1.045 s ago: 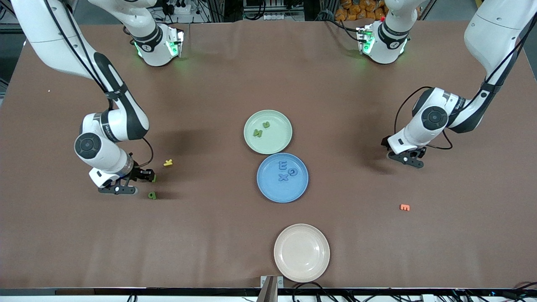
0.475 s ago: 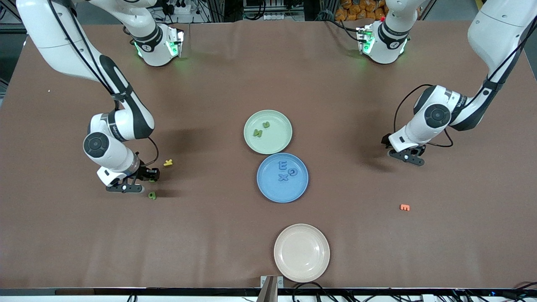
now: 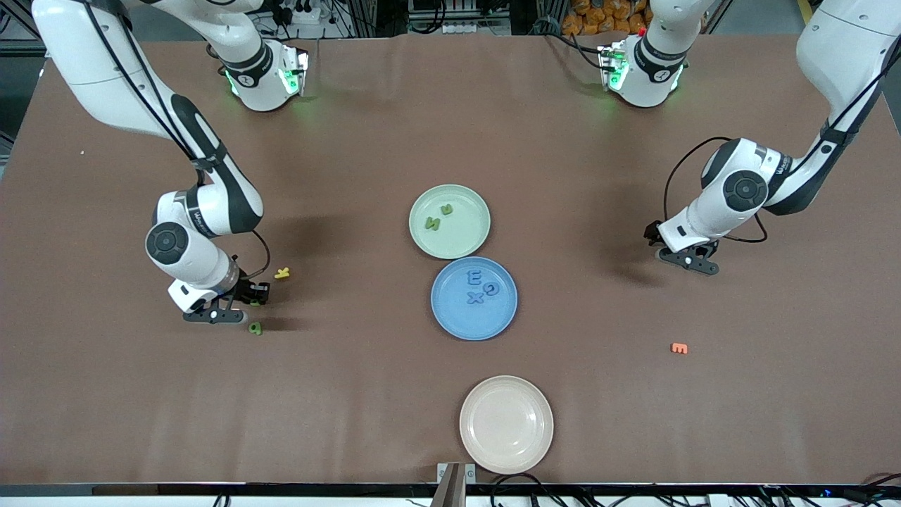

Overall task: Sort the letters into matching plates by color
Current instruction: 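Grasp the green B with the right gripper while the left gripper lowers, then grasp the blue a with the left gripper while the right gripper lifts B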

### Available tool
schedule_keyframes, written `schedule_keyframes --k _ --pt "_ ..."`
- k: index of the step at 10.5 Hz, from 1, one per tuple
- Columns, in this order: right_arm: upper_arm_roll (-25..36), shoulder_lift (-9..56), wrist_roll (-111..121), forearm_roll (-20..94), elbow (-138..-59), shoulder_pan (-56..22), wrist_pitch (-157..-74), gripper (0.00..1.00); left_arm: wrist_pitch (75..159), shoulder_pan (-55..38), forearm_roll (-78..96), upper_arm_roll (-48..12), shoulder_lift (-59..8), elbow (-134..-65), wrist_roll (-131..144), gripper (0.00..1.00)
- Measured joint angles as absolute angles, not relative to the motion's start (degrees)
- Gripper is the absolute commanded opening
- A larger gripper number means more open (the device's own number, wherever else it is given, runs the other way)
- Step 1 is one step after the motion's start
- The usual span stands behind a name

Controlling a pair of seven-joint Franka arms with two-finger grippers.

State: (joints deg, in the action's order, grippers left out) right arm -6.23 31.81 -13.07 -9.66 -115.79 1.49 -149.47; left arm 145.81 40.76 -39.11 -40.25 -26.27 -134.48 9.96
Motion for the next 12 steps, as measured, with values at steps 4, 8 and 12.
schedule_keyframes --k 4,8,12 --pt "-6.2 31.8 -13.1 -9.6 -115.8 1.5 -149.5 0.00 145.6 41.8 -39.1 -40.3 -26.4 -135.1 10.0 1.00" --pt "-6.2 30.3 -13.0 -9.6 -115.1 1.7 -146.9 0.00 145.6 43.0 -39.1 -40.4 -26.9 -135.2 10.0 1.00" --pt "-9.5 25.8 -13.4 -9.2 -114.6 1.5 -138.5 0.00 145.6 43.0 -39.1 -40.5 -27.5 -135.2 10.0 1.00"
